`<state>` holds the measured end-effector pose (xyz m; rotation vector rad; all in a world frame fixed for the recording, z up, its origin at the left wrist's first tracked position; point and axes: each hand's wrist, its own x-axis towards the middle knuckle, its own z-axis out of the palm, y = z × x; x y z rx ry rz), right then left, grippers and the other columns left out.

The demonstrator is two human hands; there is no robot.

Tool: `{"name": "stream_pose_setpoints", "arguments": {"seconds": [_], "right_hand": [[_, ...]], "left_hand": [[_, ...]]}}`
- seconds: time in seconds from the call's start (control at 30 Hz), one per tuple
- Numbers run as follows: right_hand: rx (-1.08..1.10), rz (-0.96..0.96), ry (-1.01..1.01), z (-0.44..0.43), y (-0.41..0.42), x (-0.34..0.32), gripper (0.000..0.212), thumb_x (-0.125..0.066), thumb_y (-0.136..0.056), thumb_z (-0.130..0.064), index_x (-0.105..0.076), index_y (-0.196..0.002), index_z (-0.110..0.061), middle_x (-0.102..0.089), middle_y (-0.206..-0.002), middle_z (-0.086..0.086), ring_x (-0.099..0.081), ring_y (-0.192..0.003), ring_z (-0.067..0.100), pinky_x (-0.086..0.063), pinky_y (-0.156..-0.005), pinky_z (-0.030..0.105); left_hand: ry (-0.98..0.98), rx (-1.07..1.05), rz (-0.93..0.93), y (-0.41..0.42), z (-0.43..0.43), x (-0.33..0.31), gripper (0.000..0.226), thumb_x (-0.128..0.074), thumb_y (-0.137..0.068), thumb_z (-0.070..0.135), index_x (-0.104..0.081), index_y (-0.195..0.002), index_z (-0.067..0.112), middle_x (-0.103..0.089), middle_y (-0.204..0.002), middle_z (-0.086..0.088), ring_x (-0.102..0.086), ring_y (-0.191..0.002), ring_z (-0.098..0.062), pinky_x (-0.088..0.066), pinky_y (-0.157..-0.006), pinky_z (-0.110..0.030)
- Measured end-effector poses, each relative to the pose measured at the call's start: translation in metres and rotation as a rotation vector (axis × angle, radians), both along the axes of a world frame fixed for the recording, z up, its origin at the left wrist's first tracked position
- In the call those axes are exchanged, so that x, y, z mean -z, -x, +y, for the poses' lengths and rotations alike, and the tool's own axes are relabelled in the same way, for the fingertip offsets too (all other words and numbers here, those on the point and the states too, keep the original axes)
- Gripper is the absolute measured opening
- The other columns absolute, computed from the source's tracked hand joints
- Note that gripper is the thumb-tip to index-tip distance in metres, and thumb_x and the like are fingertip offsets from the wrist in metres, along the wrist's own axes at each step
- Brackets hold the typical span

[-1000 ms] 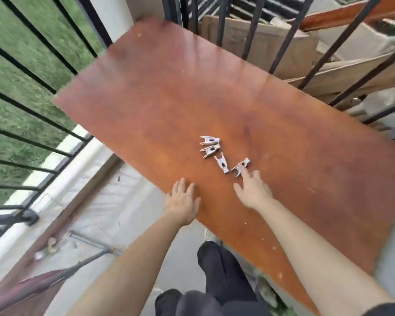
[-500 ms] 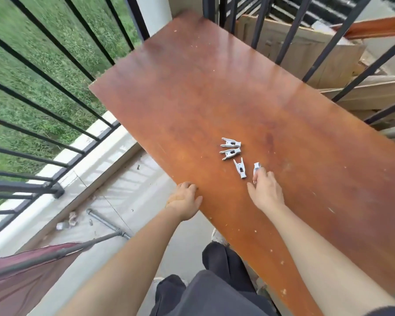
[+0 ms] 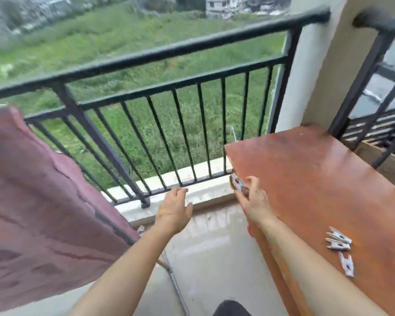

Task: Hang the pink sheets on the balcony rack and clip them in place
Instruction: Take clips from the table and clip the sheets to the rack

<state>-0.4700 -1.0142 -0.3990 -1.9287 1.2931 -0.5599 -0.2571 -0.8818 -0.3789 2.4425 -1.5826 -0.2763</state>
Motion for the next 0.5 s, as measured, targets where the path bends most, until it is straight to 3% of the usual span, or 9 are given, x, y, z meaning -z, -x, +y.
{"name": "stream_pose_setpoints", "arguments": {"seconds": [0.1, 0.17, 0.27, 0.5], "right_hand": [[-0.153, -0.053, 0.078, 0.023, -0.086, -0.031, 0.038, -0.07, -0.09, -0.028, -0.055, -0.122, -0.013, -0.069, -0.11, 0.009, -0.068, -0.096, 0.026, -0.051, -0.087, 0.038], [-0.233, -0.128, 0.135, 0.044, -0.139, -0.048, 0.036, -0.074, -0.087, -0.021, -0.063, -0.119, -0.009, -0.066, -0.107, 0.007, -0.065, -0.083, 0.011, -0.051, -0.084, 0.026], [-0.282, -0.282, 0.116, 0.074, -0.205, -0.063, 0.035, -0.079, -0.083, -0.021, -0.069, -0.116, -0.015, -0.063, -0.101, -0.003, -0.064, -0.078, -0.001, -0.057, -0.077, 0.028], [-0.338, -0.371, -0.031, 0.107, -0.286, -0.074, 0.042, -0.084, -0.077, -0.032, -0.069, -0.113, -0.019, -0.071, -0.091, -0.007, -0.066, -0.083, 0.006, -0.054, -0.078, 0.021]], "left_hand": [[0.127, -0.069, -0.064, -0.061, 0.046, -0.032, 0.047, -0.056, -0.091, 0.03, -0.051, -0.135, 0.012, -0.049, -0.135, -0.006, -0.049, -0.123, -0.027, -0.045, -0.1, -0.04], [0.275, -0.093, -0.102, -0.095, 0.076, -0.051, 0.032, -0.062, -0.086, 0.024, -0.063, -0.116, 0.012, -0.06, -0.113, -0.005, -0.061, -0.101, -0.025, -0.052, -0.083, -0.036], [0.407, -0.149, -0.15, -0.132, 0.122, -0.069, 0.009, -0.066, -0.082, 0.023, -0.061, -0.086, 0.017, -0.059, -0.08, 0.002, -0.06, -0.07, -0.02, -0.046, -0.059, -0.031], [0.406, -0.174, -0.203, -0.176, 0.179, -0.078, 0.016, -0.065, -0.085, 0.02, -0.062, -0.101, 0.019, -0.063, -0.088, 0.004, -0.062, -0.078, -0.016, -0.054, -0.061, -0.031]]}}
